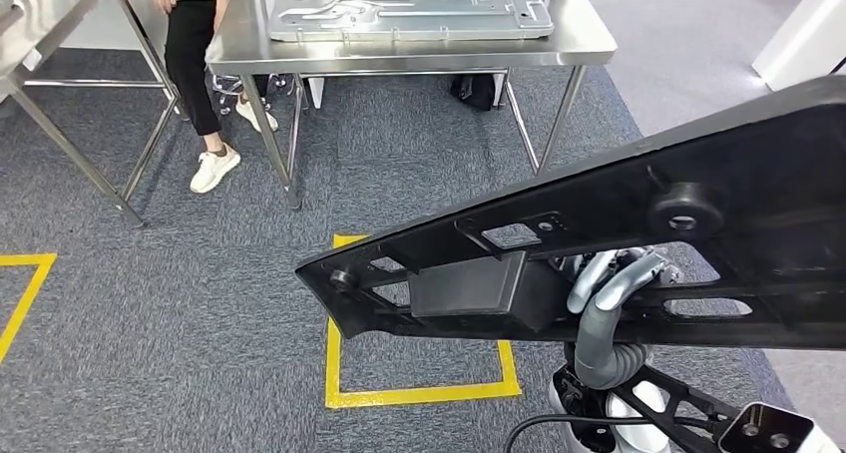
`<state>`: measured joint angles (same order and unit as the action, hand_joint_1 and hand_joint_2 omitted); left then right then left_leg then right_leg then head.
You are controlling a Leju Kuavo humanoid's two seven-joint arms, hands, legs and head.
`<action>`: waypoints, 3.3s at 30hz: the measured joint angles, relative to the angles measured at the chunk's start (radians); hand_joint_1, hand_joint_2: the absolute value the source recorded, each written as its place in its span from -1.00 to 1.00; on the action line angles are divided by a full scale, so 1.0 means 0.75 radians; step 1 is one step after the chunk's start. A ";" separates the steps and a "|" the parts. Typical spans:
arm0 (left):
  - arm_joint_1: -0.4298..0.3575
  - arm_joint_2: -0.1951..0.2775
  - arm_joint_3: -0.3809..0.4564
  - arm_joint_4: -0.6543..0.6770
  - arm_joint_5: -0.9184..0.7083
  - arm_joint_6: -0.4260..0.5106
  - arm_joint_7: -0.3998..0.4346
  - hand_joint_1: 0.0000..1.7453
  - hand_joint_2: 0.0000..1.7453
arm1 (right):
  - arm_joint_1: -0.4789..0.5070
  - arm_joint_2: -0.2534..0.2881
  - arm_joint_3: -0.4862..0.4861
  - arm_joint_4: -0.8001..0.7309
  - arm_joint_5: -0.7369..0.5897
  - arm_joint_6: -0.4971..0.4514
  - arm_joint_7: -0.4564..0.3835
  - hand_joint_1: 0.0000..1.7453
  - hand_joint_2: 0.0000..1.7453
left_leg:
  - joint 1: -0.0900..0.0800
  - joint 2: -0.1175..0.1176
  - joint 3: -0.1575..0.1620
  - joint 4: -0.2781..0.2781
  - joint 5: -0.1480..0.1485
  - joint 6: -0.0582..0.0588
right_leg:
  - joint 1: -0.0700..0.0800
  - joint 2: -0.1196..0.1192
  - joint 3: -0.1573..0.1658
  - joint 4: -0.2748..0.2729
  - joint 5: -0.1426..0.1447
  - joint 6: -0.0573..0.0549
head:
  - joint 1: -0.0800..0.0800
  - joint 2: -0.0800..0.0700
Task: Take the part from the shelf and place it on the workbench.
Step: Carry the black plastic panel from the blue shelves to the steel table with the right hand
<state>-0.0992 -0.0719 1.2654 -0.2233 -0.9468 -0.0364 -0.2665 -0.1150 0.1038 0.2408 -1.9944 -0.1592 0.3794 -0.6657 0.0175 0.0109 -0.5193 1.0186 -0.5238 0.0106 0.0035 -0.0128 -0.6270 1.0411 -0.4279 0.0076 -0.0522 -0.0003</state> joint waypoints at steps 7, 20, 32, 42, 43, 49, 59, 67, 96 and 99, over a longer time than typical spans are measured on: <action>-0.004 0.004 0.000 0.000 -0.002 -0.001 -0.004 -1.00 1.00 | -0.013 0.001 0.007 -0.003 -0.001 -0.023 0.000 1.00 1.00 | -0.001 -0.001 -0.079 0.187 -0.072 -0.037 | -0.006 0.013 0.111 -0.081 -0.056 -0.043 | -0.001 0.000; 0.013 0.012 0.000 0.000 0.001 0.004 -0.009 -1.00 1.00 | -0.013 0.001 0.021 0.004 0.004 -0.047 0.000 1.00 1.00 | -0.012 -0.013 -0.125 0.004 0.108 0.023 | -0.004 0.036 0.209 0.052 -0.167 0.019 | 0.000 0.001; 0.007 0.011 0.000 0.001 0.003 0.000 -0.014 -1.00 1.00 | -0.008 0.000 0.026 0.012 0.009 -0.068 0.000 1.00 1.00 | -0.003 -0.021 0.121 -0.039 -0.060 -0.017 | -0.009 0.015 -0.082 -0.017 0.064 0.008 | -0.001 0.000; 0.009 0.012 0.001 0.002 0.004 0.000 -0.016 -1.00 1.00 | -0.012 0.001 0.048 0.034 0.017 -0.096 0.000 1.00 1.00 | -0.002 -0.019 -0.147 0.273 -0.186 -0.038 | 0.009 0.036 0.094 -0.054 -0.051 -0.050 | -0.001 0.000; 0.011 0.013 0.001 0.002 0.004 0.000 -0.016 -1.00 1.00 | -0.012 0.001 0.049 0.037 0.017 -0.096 0.000 1.00 1.00 | -0.005 -0.019 -0.143 0.198 -0.118 -0.027 | 0.012 0.036 0.115 -0.054 -0.067 -0.050 | -0.001 0.000; 0.012 0.013 0.001 0.002 0.005 0.002 -0.018 -1.00 1.00 | -0.015 0.000 0.057 0.049 0.020 -0.107 0.000 1.00 1.00 | -0.022 -0.023 -0.118 -0.002 0.121 0.017 | 0.017 0.046 0.150 -0.034 -0.110 -0.018 | -0.001 0.000; 0.010 0.011 0.001 0.002 0.007 0.002 -0.019 -1.00 1.00 | -0.029 -0.007 0.064 0.063 0.018 -0.123 0.000 1.00 1.00 | -0.004 -0.024 0.006 -0.027 0.041 0.014 | -0.031 0.020 -0.050 0.102 -0.053 0.044 | -0.001 0.000; 0.002 0.010 0.001 0.002 0.008 0.007 -0.012 -1.00 1.00 | -0.052 -0.020 0.116 0.093 0.053 -0.245 0.000 1.00 1.00 | 0.003 -0.022 -0.005 0.101 -0.043 -0.044 | -0.019 -0.001 0.046 -0.047 -0.016 -0.032 | -0.001 0.000; 0.006 0.001 0.010 0.002 0.020 0.023 0.000 -1.00 1.00 | -0.063 -0.048 0.150 0.124 0.021 -0.216 0.000 1.00 1.00 | -0.001 -0.035 0.033 0.018 -0.001 -0.041 | -0.024 0.014 0.037 -0.026 -0.028 -0.012 | -0.001 0.000; 0.004 -0.001 0.010 0.002 0.020 0.023 -0.001 -1.00 1.00 | -0.067 -0.049 0.148 0.121 0.007 -0.207 0.000 1.00 1.00 | 0.003 -0.026 -0.077 0.216 -0.074 -0.043 | -0.021 0.010 0.061 -0.032 -0.040 -0.030 | -0.001 0.000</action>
<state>-0.0964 -0.0724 1.2729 -0.2216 -0.9316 -0.0190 -0.2673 -0.1654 0.0667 0.3515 -1.9036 -0.1539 0.2245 -0.6657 0.0198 -0.0086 -0.5774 1.1803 -0.5796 -0.0215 -0.0122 -0.0053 -0.5812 1.0169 -0.4578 -0.0152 -0.0528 -0.0002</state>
